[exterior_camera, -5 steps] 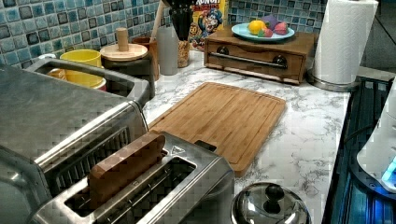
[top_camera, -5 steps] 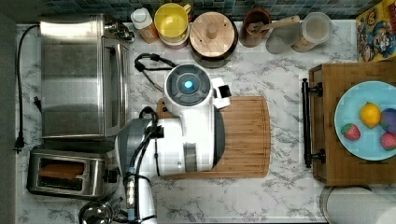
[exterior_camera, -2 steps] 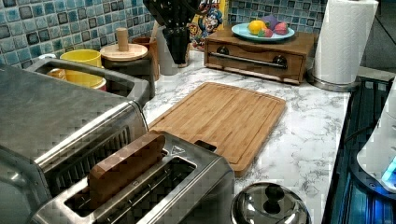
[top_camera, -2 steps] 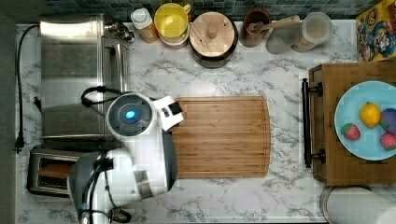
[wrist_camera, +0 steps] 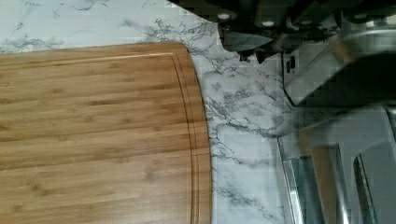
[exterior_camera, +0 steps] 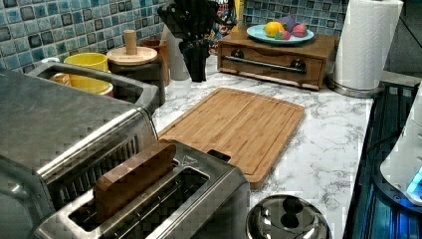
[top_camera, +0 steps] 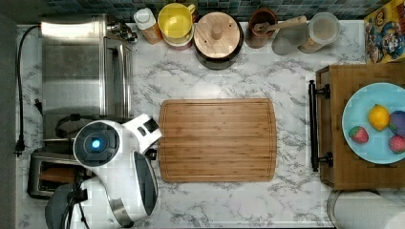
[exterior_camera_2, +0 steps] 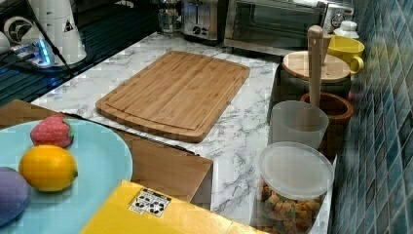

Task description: Turn on the toaster.

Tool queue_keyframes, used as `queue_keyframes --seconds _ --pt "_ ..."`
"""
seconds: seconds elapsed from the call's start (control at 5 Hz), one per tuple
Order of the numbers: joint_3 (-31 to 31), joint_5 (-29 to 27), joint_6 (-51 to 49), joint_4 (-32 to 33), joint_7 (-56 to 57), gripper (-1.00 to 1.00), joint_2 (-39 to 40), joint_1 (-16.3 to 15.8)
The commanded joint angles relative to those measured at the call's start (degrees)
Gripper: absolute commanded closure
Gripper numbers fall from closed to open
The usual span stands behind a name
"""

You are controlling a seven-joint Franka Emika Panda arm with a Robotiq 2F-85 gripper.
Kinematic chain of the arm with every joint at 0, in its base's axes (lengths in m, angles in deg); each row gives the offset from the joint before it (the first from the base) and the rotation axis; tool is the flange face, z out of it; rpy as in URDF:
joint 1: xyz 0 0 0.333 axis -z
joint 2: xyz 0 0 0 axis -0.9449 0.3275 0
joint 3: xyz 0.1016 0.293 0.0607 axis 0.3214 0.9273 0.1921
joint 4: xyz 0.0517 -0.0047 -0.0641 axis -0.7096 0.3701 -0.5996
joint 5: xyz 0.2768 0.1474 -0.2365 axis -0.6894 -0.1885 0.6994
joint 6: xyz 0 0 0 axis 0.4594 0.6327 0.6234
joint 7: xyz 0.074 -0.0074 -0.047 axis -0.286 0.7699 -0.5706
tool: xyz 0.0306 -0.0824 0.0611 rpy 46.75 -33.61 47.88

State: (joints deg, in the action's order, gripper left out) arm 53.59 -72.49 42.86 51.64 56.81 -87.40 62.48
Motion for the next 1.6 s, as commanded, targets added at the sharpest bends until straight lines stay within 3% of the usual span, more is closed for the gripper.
queue_keyframes --seconds 0.2,0.6,1.0,1.2,1.6 --pt "3.5 -8.8 0.6 10.6 5.8 1.0 -8.5 -4.2" --pt "4.4 -10.9 3.7 12.3 5.4 1.0 -9.6 -6.3" --pt "6.0 -8.7 9.1 15.1 2.8 1.0 -7.1 -4.7" --pt "6.0 -10.3 11.9 16.3 3.7 1.0 -7.0 -4.5" --pt "4.5 -15.4 16.7 17.1 8.9 1.0 -5.3 -7.5"
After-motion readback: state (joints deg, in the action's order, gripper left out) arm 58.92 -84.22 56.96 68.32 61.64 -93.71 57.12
